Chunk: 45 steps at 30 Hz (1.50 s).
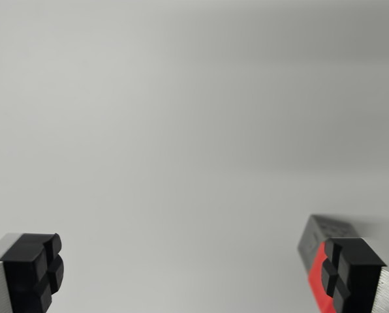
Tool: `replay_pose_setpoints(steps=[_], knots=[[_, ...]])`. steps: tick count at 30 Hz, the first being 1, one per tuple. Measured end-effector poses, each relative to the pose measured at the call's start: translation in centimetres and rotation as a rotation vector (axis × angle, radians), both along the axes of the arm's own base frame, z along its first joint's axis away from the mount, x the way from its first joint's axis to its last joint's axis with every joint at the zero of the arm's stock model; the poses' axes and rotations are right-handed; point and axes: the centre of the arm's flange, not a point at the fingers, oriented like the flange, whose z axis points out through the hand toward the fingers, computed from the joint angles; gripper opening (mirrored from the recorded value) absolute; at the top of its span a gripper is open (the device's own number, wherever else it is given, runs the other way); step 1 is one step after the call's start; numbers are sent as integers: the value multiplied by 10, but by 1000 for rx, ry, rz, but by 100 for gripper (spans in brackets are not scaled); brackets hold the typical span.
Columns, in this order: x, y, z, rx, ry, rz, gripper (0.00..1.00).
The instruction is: Destack cube
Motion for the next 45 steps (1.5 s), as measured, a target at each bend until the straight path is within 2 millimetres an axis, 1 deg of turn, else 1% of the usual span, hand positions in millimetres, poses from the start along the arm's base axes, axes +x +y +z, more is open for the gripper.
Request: replay_pose_setpoints(steps=[10,19,32,45], knots=[[-10,-7,-6,-1,-4,-12,100],[-25,-17,-14,-2,-7,-27,100],[-51,-36,-29,-5,-14,-55,100],[-84,-60,-49,-9,-24,-90,100]])
